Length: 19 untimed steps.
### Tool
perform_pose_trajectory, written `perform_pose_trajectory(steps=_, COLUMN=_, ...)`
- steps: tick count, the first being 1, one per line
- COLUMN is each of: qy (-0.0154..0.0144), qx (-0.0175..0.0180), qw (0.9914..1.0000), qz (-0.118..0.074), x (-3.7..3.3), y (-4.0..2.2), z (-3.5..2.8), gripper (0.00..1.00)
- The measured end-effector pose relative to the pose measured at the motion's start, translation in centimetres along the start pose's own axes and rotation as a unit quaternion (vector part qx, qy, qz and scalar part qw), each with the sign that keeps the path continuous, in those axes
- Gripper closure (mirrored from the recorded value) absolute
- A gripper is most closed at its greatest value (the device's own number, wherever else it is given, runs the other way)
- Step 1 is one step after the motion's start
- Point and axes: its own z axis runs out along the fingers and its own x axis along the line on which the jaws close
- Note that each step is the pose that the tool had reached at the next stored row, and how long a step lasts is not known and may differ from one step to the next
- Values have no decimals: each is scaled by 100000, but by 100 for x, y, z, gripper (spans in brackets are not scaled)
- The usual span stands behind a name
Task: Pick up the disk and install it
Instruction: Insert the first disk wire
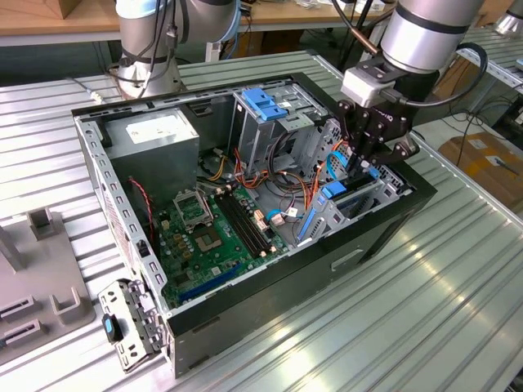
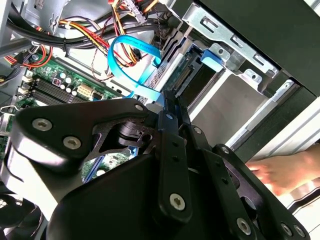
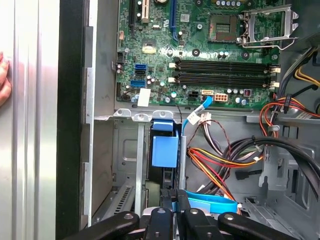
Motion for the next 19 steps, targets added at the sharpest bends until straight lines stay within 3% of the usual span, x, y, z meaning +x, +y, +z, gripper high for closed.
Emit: perform_pose_trajectory(steps=19, qy=-143, qx=15, qw=100000, qz=-30, x=30, y=2, z=13, gripper=84)
